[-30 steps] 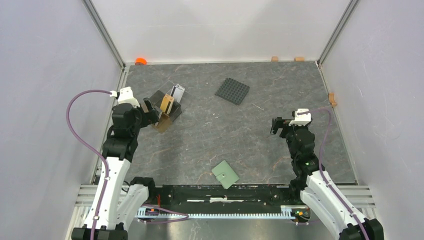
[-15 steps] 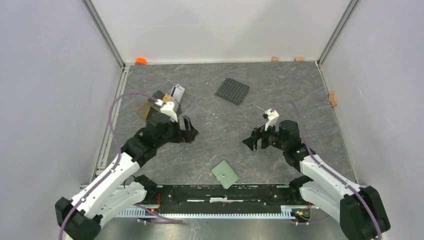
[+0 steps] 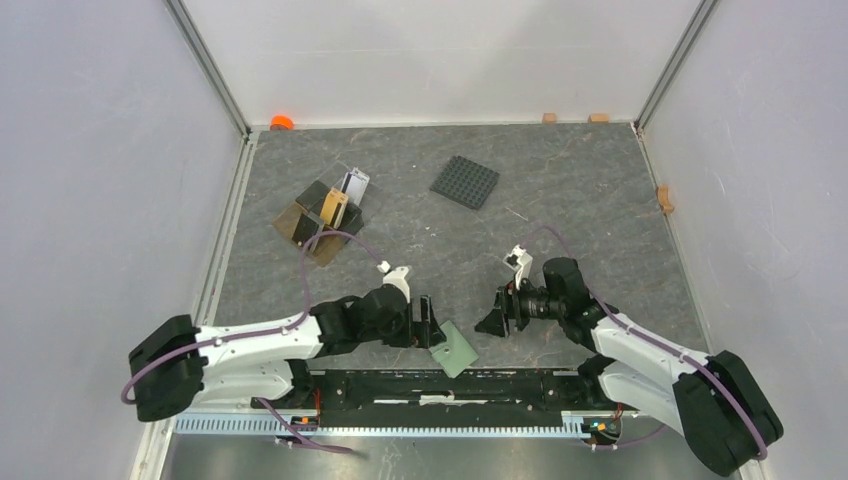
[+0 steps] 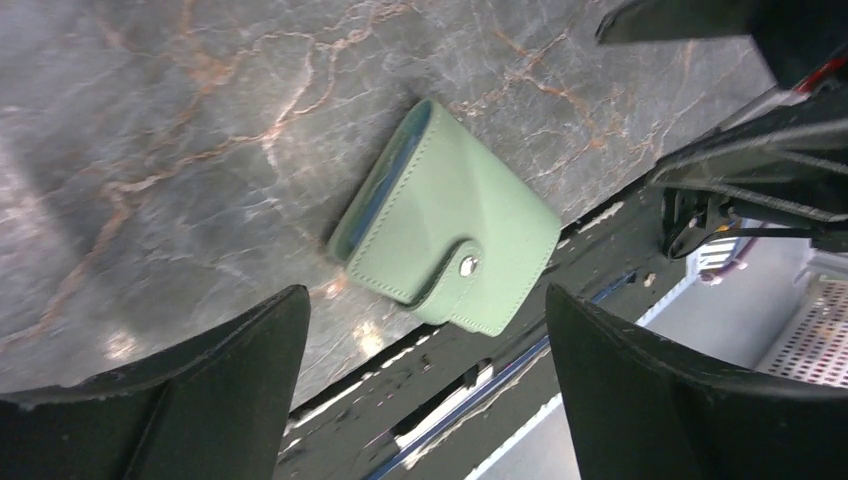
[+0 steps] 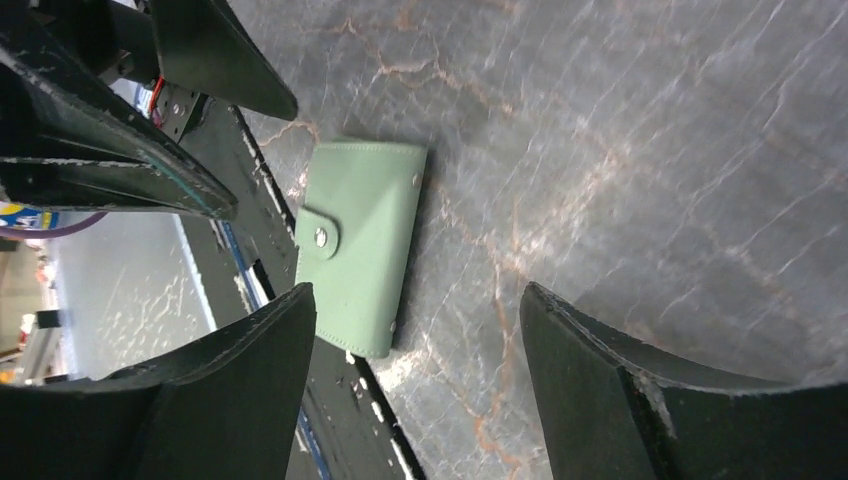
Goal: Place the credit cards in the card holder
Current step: Open the card holder at the center of the board.
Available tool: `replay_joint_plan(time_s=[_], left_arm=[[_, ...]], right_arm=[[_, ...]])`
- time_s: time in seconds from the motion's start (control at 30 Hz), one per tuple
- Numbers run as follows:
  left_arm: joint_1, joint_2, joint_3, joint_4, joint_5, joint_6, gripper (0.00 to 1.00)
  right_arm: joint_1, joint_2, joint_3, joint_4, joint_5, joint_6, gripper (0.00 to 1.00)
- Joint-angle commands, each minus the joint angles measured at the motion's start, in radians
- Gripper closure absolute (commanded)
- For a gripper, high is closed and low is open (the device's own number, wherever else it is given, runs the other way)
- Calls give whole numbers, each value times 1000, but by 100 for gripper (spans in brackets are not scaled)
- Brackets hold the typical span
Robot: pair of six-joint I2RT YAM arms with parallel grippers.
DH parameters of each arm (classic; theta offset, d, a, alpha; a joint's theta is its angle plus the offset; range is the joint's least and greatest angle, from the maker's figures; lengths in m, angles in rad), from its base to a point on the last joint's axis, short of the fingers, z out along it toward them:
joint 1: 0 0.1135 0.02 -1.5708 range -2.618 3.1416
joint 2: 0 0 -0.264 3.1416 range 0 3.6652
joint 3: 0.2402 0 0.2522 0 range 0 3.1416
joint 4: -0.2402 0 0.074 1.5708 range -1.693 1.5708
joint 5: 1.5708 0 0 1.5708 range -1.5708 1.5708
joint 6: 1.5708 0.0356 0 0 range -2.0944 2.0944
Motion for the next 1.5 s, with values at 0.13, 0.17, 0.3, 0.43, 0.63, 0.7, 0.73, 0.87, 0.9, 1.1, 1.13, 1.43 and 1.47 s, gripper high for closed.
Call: replay_joint_plan(time_s=[0.13,0.17,0.3,0.43,0.63,0.7,0.73,0.87,0.9,1.1,1.13,1.43,1.47], left_arm=[[-57,87,-58,236,-14,-190,16],[-64,80,-53,211,-34,-191,16],[-75,50,-51,132,-64,-189,16],[-75,64,-81,132,-43,-212,19],[-77,114,-169,344,7,-258,35],[-77,143,-209,445,20,-280,38],[-78,160,-224,475,24,-286,39],[-77,213,-259,579,24,-301,45],[-76,228,-264,597,19,-304,46],[-75,299,-267,661,1,-303,55],[-75,312,-267,669,1,-303,58],[-76,366,-288,750,-12,-299,75],[-76,359,-290,761,-18,-294,75]], right_arm=[[28,-94,-170,231,-45,233,24],[32,-97,-177,234,-41,238,24],[46,-76,-188,249,-38,254,26],[65,-38,-197,298,-34,277,27],[102,46,-192,334,-20,298,30],[119,74,-191,350,-11,305,30],[127,86,-191,359,-5,310,30],[160,138,-209,430,7,343,31],[170,155,-214,457,6,357,31],[220,234,-222,593,15,429,32],[224,244,-225,617,15,443,33],[238,270,-240,770,40,538,60],[238,264,-239,782,44,544,67]])
